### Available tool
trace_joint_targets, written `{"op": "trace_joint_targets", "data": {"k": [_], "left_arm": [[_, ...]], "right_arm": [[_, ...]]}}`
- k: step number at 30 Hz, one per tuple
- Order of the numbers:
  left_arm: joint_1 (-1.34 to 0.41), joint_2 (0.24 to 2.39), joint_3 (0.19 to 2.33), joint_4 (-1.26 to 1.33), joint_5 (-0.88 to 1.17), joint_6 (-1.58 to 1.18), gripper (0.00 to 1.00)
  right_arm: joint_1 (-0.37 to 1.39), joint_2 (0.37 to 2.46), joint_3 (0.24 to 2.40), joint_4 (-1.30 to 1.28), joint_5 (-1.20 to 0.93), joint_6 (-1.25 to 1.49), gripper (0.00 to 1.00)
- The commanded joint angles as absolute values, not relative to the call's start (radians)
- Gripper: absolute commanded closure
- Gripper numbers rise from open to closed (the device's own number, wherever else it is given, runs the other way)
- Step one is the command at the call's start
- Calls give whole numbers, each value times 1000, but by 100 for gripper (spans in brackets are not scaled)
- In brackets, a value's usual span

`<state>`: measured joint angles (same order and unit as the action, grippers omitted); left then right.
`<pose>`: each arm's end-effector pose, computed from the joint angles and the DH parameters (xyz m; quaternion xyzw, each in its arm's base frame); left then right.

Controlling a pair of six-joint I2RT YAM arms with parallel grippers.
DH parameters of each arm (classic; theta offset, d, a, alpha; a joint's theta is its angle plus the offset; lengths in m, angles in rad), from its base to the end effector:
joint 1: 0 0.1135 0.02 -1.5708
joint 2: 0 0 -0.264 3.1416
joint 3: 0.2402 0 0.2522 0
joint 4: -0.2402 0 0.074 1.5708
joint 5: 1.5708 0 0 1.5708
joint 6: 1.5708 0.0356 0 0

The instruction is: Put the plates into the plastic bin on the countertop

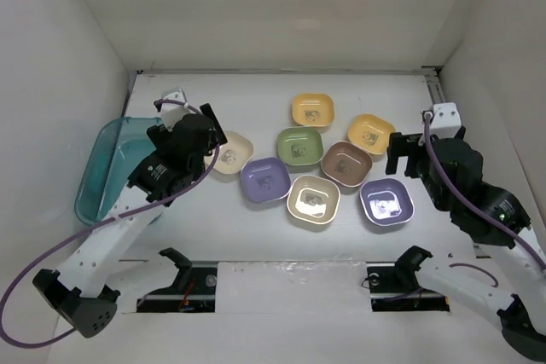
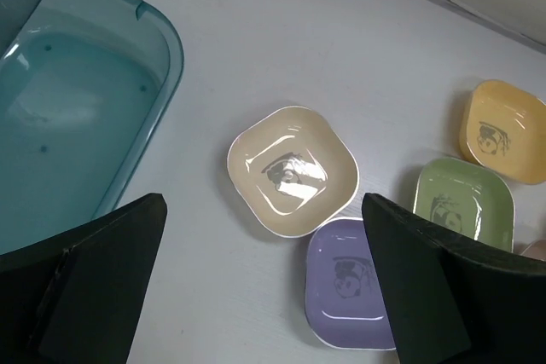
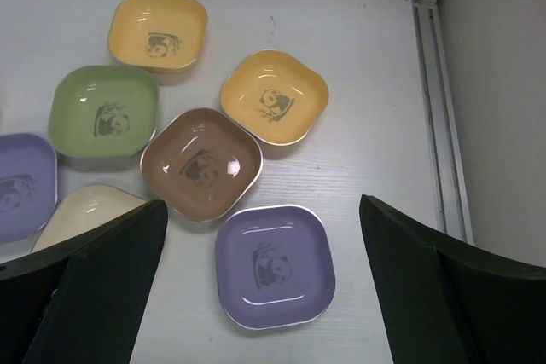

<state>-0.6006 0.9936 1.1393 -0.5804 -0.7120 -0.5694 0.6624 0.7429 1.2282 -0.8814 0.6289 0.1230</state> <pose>0.1791 -0.0945 0.3871 -0.1751 0.7929 -0.0335 0.5826 0.0989 0.0506 0.4198 -0.0457 0.8086 -0.0362 0.5854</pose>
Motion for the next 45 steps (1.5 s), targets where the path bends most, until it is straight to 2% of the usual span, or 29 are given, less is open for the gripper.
{"op": "trace_joint_targets", "data": {"k": [1,8,14,26,34,36,38,40,41,44,45], "left_arm": [[-600,995,1143,-560,-678,-577,0],[-600,1188,1230,-600,-542,-658,0],[-600,1325,1253,-653,-517,-779,0],[-571,1402,1051,-635,-583,-1103,0],[-491,1554,956,-388,-589,-1077,4],[-480,1610,974,-376,-569,-1077,9],[-468,1649,983,-385,-560,-1086,19],[-459,1696,1008,-385,-560,-1098,34],[-459,1709,1008,-394,-560,-1098,45],[-437,1750,1019,-394,-560,-1109,62],[-437,1750,1019,-394,-560,-1109,75]], "right_arm": [[655,759,1255,-813,614,106,0],[655,723,1213,-773,543,83,0],[655,732,1213,-796,491,63,0],[655,698,1117,-749,330,32,0],[655,678,1068,-689,175,14,0],[655,678,1058,-689,166,14,0],[655,678,1058,-689,166,14,0],[655,667,1058,-689,166,14,0],[655,658,1049,-689,166,14,0],[655,646,1049,-689,175,14,0],[655,646,1049,-689,175,14,0]]}}
